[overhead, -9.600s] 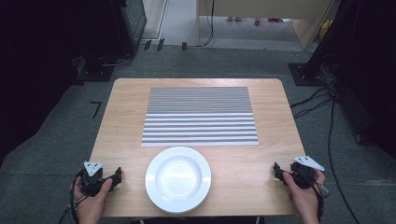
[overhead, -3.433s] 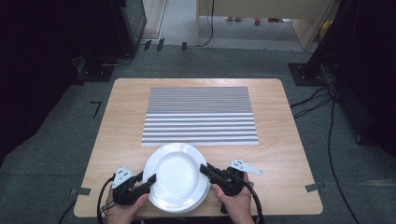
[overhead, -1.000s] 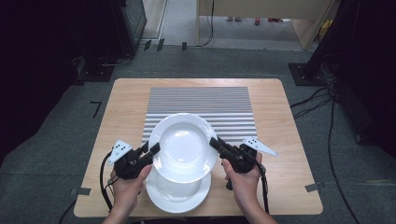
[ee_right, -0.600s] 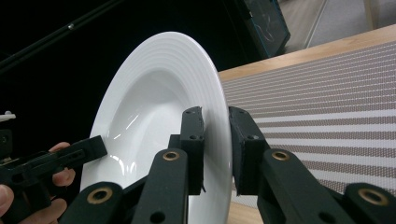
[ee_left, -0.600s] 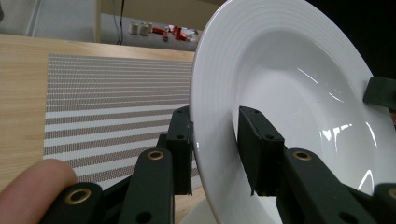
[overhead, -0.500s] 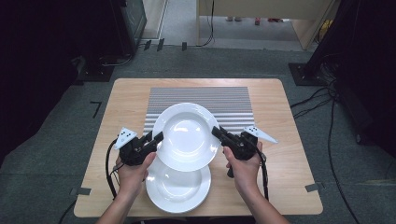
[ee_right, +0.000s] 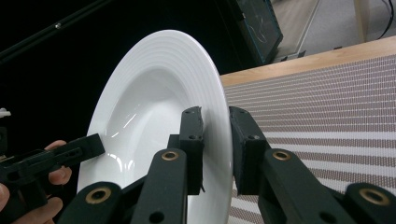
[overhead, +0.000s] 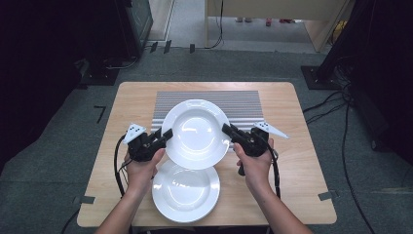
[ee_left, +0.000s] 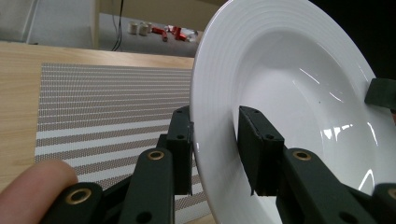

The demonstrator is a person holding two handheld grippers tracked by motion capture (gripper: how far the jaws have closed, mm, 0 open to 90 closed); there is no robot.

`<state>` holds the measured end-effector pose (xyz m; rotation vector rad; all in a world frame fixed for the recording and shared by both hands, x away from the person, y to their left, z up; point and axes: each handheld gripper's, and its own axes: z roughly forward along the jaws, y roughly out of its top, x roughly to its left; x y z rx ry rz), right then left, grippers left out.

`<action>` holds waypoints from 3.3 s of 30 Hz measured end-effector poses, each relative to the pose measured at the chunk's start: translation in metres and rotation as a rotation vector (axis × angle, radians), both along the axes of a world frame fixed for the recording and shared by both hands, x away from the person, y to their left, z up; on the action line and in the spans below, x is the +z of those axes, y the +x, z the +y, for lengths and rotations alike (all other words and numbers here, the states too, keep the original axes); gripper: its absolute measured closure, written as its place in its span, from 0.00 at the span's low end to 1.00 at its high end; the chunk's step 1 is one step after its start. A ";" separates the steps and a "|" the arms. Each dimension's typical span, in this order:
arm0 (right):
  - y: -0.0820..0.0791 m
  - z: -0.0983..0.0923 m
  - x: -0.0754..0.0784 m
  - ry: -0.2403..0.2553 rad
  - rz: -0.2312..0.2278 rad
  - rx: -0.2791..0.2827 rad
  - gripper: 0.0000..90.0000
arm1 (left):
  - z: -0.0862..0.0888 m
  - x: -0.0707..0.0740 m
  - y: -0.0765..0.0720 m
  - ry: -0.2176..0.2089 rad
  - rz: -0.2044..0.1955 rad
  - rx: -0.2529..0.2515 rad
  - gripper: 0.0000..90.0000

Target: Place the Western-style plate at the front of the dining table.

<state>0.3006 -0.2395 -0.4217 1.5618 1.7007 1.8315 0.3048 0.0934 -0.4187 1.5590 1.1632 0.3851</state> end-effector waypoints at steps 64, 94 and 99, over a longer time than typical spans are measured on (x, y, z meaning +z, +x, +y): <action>0.106 -0.011 -0.021 -0.073 0.089 -0.046 0.84 | -0.024 -0.026 0.107 0.005 0.139 0.050 0.75; 0.136 -0.011 -0.045 -0.056 0.131 -0.107 0.84 | -0.032 -0.045 0.142 0.047 0.228 0.048 0.73; 0.141 -0.011 -0.049 -0.055 0.148 -0.114 0.84 | -0.033 -0.048 0.148 0.048 0.244 0.053 0.73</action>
